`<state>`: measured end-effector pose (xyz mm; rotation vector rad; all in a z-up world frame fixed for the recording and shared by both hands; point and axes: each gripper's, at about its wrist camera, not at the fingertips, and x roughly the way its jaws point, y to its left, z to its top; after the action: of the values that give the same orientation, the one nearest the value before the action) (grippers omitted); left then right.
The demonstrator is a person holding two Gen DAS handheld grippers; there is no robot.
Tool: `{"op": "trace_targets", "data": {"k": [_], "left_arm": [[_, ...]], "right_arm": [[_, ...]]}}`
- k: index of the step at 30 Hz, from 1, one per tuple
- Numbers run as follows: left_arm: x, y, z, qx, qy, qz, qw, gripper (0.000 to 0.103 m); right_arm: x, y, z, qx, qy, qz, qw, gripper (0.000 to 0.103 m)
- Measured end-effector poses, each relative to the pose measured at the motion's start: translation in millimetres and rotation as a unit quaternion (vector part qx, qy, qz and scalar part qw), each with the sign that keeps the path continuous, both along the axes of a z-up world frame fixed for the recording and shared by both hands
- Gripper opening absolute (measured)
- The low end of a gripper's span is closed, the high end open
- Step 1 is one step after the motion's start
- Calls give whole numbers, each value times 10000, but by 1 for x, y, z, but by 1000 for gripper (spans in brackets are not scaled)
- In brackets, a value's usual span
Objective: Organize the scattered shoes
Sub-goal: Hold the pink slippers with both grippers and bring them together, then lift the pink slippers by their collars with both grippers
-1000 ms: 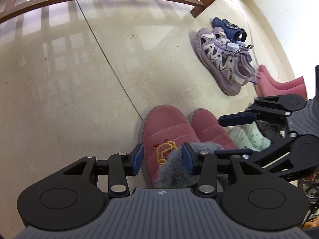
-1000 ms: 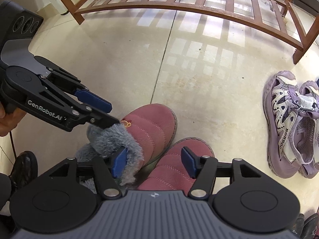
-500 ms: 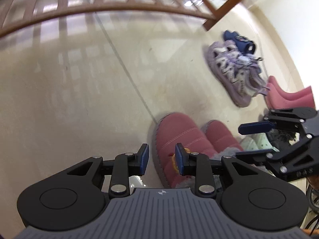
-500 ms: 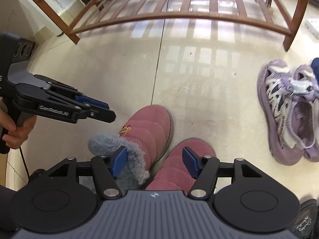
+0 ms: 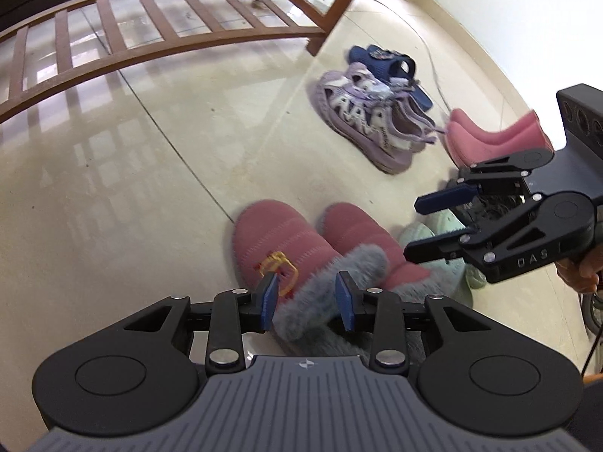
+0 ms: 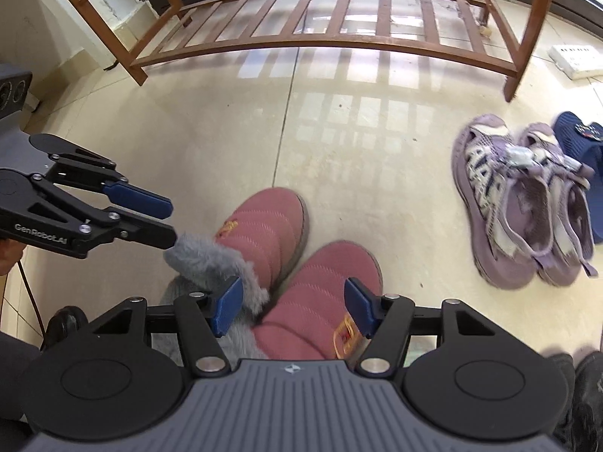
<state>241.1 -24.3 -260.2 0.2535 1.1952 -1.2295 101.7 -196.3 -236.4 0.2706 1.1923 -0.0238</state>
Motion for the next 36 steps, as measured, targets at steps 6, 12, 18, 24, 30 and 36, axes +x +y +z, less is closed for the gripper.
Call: {"op": "trace_targets", "data": {"k": [6, 12, 18, 24, 30, 36], "left_arm": [[-16, 5, -3, 137, -22, -146, 9998, 49], [-25, 3, -15, 312, 24, -123, 9994, 53], [-27, -3, -34, 614, 123, 60, 9980, 57], [-28, -9, -51, 855, 390, 261, 9952, 58], [-31, -17, -64, 1045, 498, 410, 9924, 58], [-30, -18, -73, 1046, 773, 598, 9897, 48]], "right_arm": [[-26, 6, 2, -60, 96, -121, 9999, 68], [-54, 8, -4, 34, 238, -479, 9986, 68], [-70, 9, -20, 106, 327, -895, 9954, 69], [-73, 13, -50, 239, 486, -1387, 9888, 68], [-72, 15, -76, 489, 632, -1718, 9819, 54], [-64, 23, -83, 311, 698, -1606, 9841, 46]]}}
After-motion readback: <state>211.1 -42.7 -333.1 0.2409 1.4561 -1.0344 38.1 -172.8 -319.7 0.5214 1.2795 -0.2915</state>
